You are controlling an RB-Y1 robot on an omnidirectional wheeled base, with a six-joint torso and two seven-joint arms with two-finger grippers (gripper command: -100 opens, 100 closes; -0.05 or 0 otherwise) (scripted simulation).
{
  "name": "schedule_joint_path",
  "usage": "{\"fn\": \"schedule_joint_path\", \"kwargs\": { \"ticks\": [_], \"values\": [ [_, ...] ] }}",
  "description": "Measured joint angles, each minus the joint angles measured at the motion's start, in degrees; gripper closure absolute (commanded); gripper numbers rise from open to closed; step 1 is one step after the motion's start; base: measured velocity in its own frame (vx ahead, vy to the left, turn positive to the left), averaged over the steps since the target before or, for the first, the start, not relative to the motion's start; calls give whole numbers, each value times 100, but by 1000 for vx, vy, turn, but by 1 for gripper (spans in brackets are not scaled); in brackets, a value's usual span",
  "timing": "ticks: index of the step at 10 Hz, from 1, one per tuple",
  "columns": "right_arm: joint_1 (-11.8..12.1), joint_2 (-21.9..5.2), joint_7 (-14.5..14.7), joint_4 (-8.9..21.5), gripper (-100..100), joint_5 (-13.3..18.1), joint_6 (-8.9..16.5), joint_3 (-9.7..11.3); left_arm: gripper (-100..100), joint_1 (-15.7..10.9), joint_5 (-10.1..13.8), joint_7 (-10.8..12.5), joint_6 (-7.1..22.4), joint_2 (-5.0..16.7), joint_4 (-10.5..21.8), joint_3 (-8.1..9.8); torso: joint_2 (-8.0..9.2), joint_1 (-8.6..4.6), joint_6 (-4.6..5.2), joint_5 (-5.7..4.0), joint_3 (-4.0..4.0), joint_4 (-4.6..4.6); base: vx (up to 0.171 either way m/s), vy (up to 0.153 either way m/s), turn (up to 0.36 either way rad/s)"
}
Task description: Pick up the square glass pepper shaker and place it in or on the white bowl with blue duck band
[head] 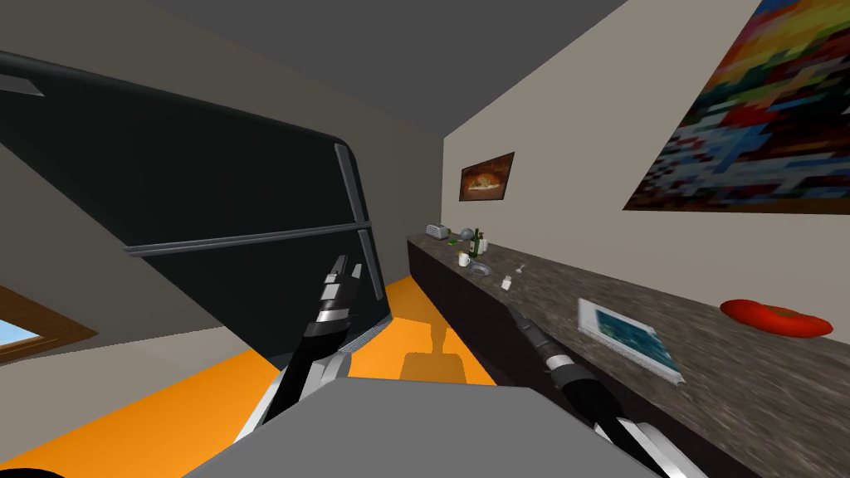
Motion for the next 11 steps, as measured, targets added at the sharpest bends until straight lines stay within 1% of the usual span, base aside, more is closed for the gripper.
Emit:
{"fn": "schedule_joint_path", "kwargs": {
  "ticks": [1, 2, 3, 4, 5, 6, 7, 8, 9, 10, 11],
  "values": [
    [-35, -35, 52, 140, -100, 41, 56, 3, 0, 0, 0, 0, 0, 1, 0, 1, 7, -21, 0, -4, 4, 1, 39, 69, 13],
    [-73, -125, 107, 379, -100, 74, 61, -28, 0, 0, 0, 0, 0, 1, 0, 1, 7, -38, 0, -8, 4, 2, 77, 87, 13],
    [-64, -302, 153, 451, -100, 105, 221, -42, 0, 0, 0, 0, 0, 1, 0, 1, -2, -36, -1, -7, -1, 0, 92, 119, 15],
    [-69, -360, 271, 634, -100, 180, 342, -45, 0, 0, 0, 0, 0, 1, 0, 1, -8, -25, 0, -6, -5, -2, 112, 127, 11],
    [-51, -507, 372, 745, -100, 214, 492, -63, 0, 1, 0, 0, 0, 1, 0, 1, -16, -22, -1, -4, -9, -3, 156, 119, 17],
    [-117, -681, 456, 968, -100, 228, 608, -96, 0, 1, 0, 0, 0, 1, 0, 1, -32, -24, -2, -5, -18, -6, 197, 120, 19],
    [-114, -896, 528, 1046, -100, 227, 813, -110, 0, 1, 0, 0, 0, 1, 0, 1, -47, -24, -2, -4, -26, -10, 127, 64, 5],
    [-86, -932, 594, 1170, -100, 245, 841, -156, 0, 1, 0, 0, 0, 1, 0, 1, -29, -40, 0, -7, -18, -8, 90, 46, 14],
    [-116, -1081, 651, 1305, -100, 235, 902, -175, 0, 0, 0, 0, 0, 1, 0, 1, -18, -49, -1, -9, -11, -4, 140, 71, 38],
    [-74, -1233, 734, 1456, -100, 228, 970, -239, 0, 1, 0, 0, 0, 1, 0, 1, -26, -44, 0, -9, -15, -5, 172, 71, 20],
    [-200, -1315, 878, 1770, -100, 266, 1020, -253, 0, 1, 0, 0, 0, 1, 0, 1, -38, -44, -2, -10, -22, -8, 125, 39, 6]
  ]
}}
